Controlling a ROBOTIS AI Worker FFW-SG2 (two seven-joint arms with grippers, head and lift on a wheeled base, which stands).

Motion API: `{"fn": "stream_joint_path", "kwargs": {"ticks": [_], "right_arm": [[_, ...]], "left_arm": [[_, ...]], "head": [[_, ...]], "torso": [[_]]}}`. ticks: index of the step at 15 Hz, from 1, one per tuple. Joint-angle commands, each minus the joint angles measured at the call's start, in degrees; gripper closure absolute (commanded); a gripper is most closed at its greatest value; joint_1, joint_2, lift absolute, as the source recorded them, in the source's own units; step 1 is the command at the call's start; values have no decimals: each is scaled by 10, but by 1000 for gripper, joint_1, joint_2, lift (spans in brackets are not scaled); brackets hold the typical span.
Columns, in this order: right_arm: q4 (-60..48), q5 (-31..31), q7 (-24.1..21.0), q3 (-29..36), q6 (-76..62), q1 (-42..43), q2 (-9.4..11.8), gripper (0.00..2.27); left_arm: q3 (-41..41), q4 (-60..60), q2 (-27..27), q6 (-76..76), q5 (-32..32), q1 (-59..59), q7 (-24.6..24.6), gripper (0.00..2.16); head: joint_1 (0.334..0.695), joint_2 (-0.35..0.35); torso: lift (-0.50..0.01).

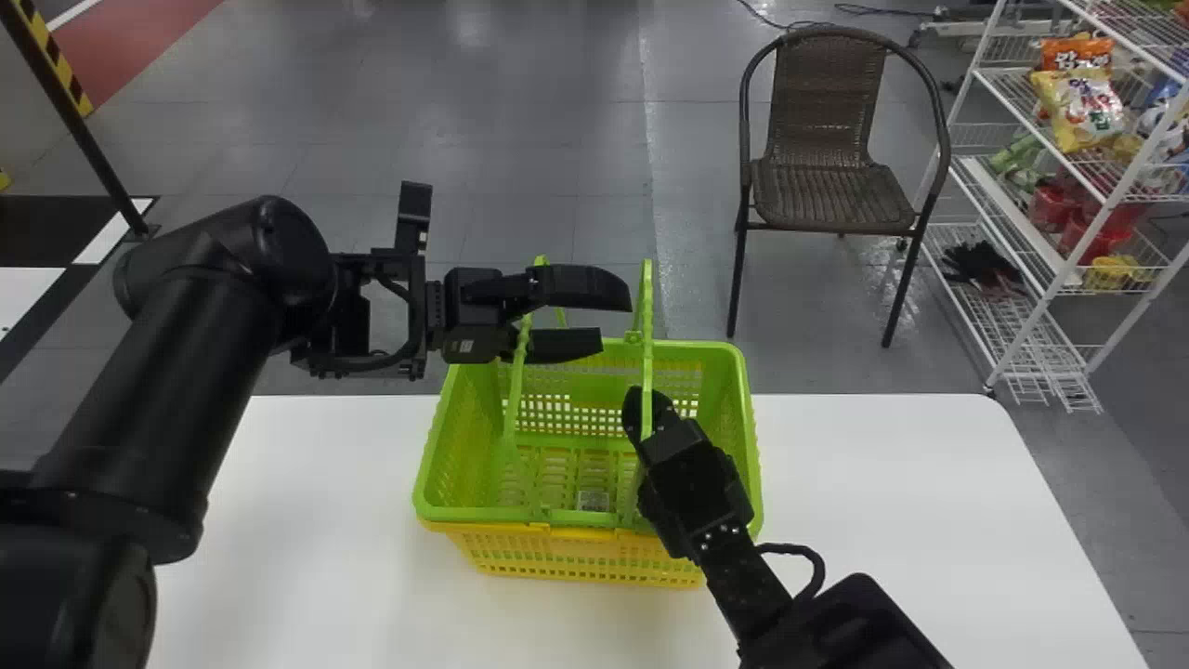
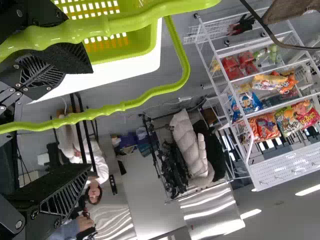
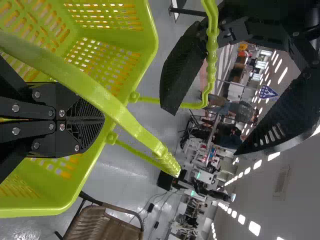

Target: Grasp handle with right gripper to insert into left gripper then lift and swing left to center

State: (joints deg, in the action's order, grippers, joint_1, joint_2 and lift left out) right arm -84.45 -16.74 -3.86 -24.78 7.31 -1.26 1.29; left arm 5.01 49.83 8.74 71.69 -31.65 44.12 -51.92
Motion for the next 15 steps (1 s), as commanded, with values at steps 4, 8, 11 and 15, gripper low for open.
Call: {"fn": "stream_joint_path", "kwargs": {"ticks": [4,8,11,15], "right_arm": [[11,-5,0,-8,0,5,-5,2040],[12,-11,0,-15,9,6,-5,2040],[16,-14,0,-31,14,12,-5,2040],[11,-14,0,-29,11,8,-5,2040]], "left_arm": [[0,-2,-1,3,-16,0,-2,161],[1,-2,-7,3,-17,1,-4,161],[1,-4,-9,3,-21,0,-6,161],[-4,-4,-8,5,-23,-1,-6,161]], "head": [[695,42],[695,40],[695,40],[695,53]], "torso": [[0],[0],[0],[0]]}}
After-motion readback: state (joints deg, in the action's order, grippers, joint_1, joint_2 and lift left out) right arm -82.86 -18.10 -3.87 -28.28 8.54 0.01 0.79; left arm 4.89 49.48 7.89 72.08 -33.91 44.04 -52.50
